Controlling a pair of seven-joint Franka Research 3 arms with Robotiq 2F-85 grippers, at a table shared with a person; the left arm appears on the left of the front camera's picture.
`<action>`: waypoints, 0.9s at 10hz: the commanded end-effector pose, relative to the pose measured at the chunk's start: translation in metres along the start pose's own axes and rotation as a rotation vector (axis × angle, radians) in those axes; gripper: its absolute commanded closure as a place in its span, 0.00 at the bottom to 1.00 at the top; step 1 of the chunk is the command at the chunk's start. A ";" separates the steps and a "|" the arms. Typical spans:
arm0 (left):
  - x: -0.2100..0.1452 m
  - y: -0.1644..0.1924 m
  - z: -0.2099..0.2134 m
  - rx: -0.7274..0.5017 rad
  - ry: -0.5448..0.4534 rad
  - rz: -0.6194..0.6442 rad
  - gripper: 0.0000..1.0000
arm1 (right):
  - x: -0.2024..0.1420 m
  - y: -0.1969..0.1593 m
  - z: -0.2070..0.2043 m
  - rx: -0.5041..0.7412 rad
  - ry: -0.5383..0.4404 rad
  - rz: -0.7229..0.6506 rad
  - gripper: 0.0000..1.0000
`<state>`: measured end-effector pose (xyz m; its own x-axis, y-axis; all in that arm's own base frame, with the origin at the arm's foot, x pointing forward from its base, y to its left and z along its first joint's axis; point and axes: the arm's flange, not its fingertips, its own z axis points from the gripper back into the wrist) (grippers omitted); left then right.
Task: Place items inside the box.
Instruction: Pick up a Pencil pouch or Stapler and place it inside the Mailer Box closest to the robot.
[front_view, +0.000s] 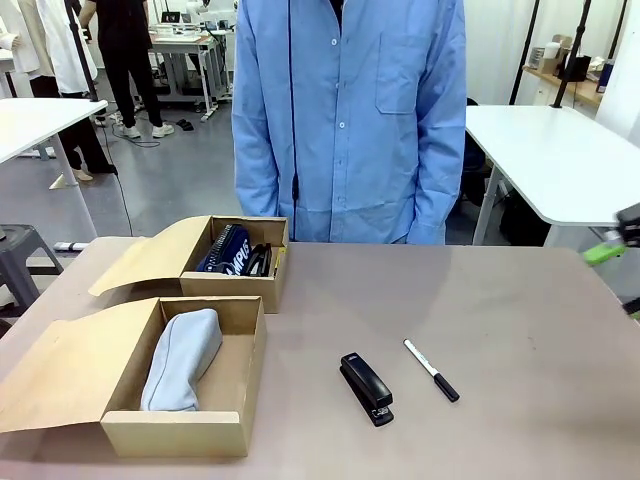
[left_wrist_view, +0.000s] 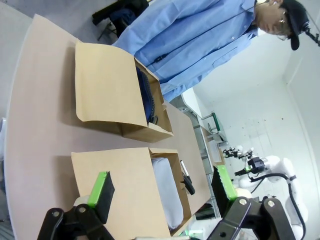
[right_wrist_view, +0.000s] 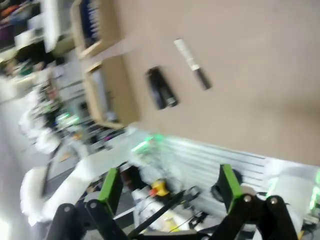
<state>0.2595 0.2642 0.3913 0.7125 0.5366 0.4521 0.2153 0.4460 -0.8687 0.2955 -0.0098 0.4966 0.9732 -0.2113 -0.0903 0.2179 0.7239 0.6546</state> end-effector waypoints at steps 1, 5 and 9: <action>0.001 0.000 -0.001 -0.018 -0.016 -0.022 0.00 | -0.016 0.024 -0.039 -0.415 0.003 0.041 0.00; 0.001 0.000 -0.001 -0.018 -0.016 -0.022 0.00 | -0.017 0.041 -0.038 -0.292 -0.009 0.056 0.00; 0.001 0.000 -0.001 -0.018 -0.016 -0.022 0.00 | -0.012 0.101 -0.099 -0.506 0.021 0.207 0.00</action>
<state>0.2596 0.2643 0.3907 0.7132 0.5369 0.4508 0.2141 0.4455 -0.8693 0.2947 0.1119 0.4911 0.9996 -0.0267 -0.0047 0.0269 0.9560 0.2922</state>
